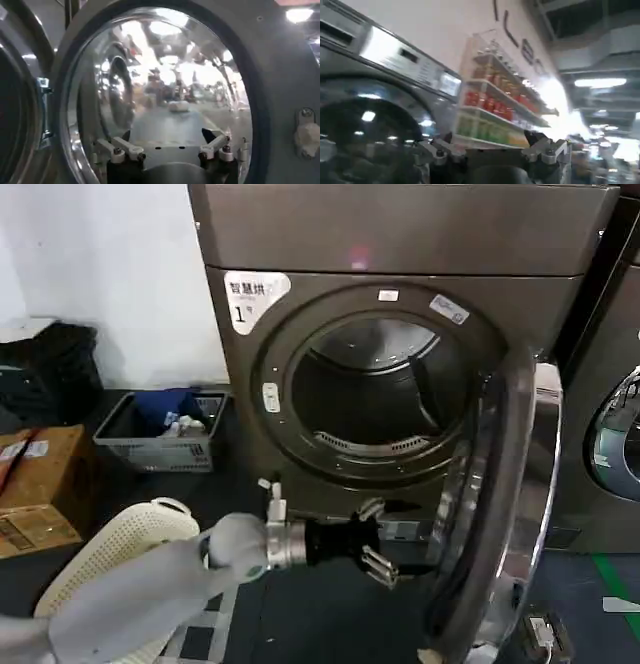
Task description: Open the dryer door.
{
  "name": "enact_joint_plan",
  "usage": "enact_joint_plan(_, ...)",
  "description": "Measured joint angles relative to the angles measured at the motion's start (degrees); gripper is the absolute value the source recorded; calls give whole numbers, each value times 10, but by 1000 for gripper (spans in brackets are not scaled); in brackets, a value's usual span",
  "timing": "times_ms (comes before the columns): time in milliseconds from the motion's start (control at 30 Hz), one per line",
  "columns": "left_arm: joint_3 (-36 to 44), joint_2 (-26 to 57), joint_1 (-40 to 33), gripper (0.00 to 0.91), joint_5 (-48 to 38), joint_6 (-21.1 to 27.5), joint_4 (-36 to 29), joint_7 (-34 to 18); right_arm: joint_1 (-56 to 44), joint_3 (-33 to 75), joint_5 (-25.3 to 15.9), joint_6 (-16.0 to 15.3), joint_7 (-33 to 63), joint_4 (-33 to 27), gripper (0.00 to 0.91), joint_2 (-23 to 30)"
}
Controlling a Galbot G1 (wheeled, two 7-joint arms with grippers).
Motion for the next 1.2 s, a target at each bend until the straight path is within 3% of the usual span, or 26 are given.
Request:
enact_joint_plan(133,17,-20,-13,907,0,0,10,-1,-6,23,-29,3,22,-7,907,1)
enact_joint_plan(1200,121,-155,-75,907,21,-9,114,-19,-42,174,-99,10,62,-15,907,-21)
